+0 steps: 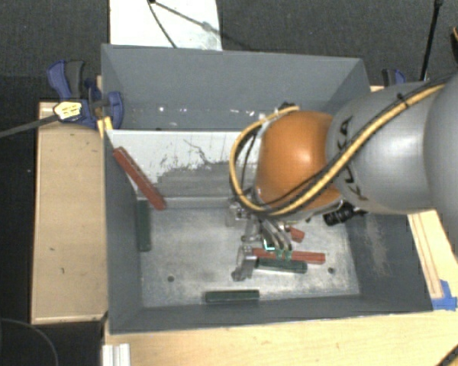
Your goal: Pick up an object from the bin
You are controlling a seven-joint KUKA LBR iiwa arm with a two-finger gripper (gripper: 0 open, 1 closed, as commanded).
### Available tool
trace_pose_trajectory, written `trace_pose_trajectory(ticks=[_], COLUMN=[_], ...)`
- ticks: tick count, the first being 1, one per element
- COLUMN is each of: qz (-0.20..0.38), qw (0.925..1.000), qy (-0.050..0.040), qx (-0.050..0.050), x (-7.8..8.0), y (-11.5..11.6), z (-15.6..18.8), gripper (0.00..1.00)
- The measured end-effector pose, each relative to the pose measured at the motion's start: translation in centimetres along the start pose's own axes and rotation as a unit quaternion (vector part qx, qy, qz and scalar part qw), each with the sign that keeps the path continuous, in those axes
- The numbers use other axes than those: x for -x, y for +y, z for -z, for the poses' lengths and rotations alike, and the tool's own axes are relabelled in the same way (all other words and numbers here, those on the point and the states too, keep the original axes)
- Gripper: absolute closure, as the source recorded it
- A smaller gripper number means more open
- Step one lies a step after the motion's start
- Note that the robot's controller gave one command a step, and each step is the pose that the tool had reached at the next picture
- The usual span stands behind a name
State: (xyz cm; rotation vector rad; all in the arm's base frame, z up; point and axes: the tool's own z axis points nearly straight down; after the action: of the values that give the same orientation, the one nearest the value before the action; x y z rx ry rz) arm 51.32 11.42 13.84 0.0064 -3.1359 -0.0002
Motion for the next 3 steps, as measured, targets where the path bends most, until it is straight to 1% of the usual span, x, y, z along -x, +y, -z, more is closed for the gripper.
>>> trace_pose_trajectory(ticks=[1, 2, 3], qz=[0.031, 0.07, -0.017], qw=[0.9995, 0.9975, 0.9998], qy=[-0.0046, -0.0031, -0.0054], qx=[0.0, -0.002, 0.0], x=[4.6, 4.0, 5.9], y=[-5.4, -13.9, -13.2], z=[-7.0, -5.8, -6.8], gripper=[0.0, 0.0, 0.0])
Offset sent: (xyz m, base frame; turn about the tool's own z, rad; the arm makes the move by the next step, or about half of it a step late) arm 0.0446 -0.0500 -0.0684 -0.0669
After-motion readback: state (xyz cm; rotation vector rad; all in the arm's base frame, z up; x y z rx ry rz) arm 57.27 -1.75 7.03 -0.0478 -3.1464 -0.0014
